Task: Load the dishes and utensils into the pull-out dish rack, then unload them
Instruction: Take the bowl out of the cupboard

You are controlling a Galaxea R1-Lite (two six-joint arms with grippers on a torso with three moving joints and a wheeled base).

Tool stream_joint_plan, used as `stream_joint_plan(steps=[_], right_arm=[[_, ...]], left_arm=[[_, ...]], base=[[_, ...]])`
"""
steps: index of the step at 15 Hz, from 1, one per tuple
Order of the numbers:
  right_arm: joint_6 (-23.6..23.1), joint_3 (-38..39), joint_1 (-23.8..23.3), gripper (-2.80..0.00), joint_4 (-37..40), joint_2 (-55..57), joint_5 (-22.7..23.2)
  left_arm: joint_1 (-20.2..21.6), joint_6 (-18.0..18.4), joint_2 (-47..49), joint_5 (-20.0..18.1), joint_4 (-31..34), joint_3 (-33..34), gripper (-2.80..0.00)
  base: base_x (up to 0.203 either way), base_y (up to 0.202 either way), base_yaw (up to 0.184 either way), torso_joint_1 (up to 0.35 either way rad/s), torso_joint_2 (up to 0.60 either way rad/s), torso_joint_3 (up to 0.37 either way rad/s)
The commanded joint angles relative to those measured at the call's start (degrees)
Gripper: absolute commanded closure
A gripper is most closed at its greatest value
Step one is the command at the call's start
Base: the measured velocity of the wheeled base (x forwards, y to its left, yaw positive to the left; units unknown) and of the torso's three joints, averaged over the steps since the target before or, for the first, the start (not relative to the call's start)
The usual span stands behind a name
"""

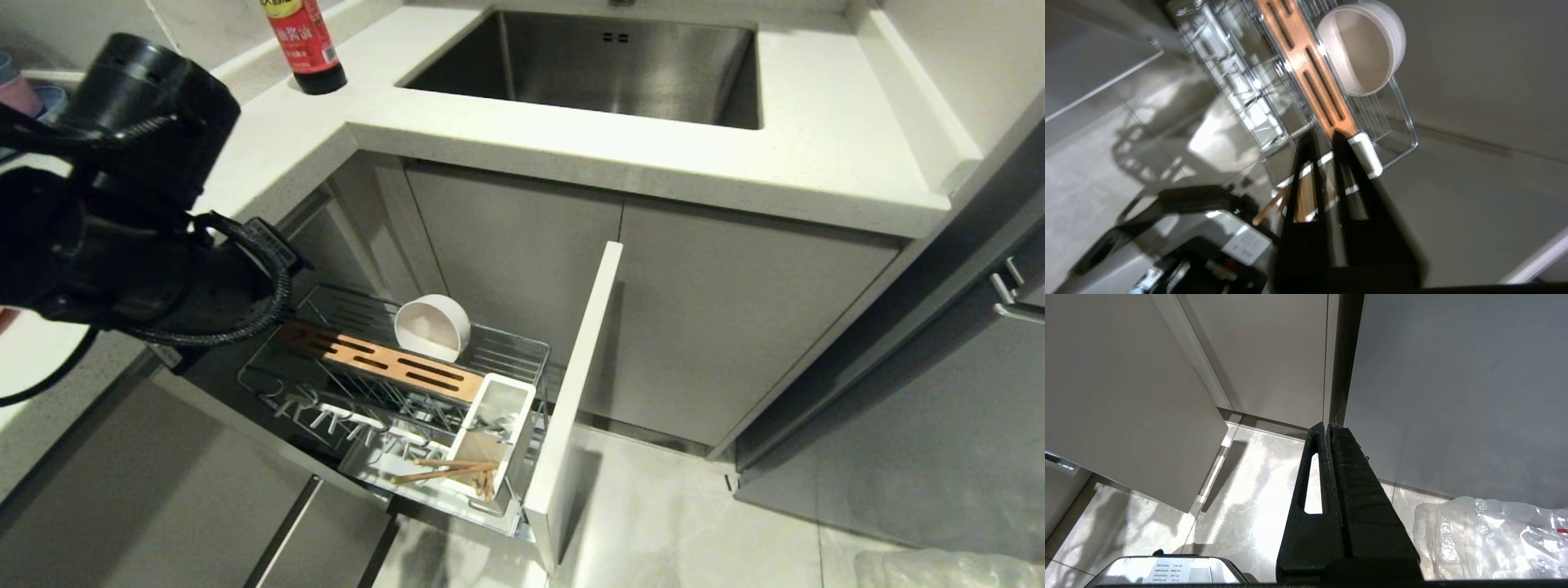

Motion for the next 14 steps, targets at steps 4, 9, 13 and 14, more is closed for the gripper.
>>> stream_joint_plan(steps=[4,9,13,14], right_arm=[[0.0,0.0,0.0,0.0,0.0,0.0,0.0],[0.0,0.0,0.0,0.0,0.0,0.0,0.0],[0.0,0.0,-0.1,0.0,0.0,0.0,0.0],[0.0,-0.1,0.0,0.0,0.0,0.0,0.0]], left_arm=[[0.0,-0.3,9.8,-0.1,-4.8,0.0,-2.8],[1.3,0.1,16.9,-4.4,-11.4,-1.6,-2.8],[3.6,2.6,20.9,-6.6,-16.0,-2.6,-2.8],[4.8,3.7,22.6,-8.9,-18.4,-2.6,-2.8]], base=[[0.0,0.0,0.0,0.0,0.0,0.0],[0.0,0.0,0.0,0.0,0.0,0.0],[0.0,0.0,0.0,0.0,0.0,0.0],[0.0,0.0,0.0,0.0,0.0,0.0]])
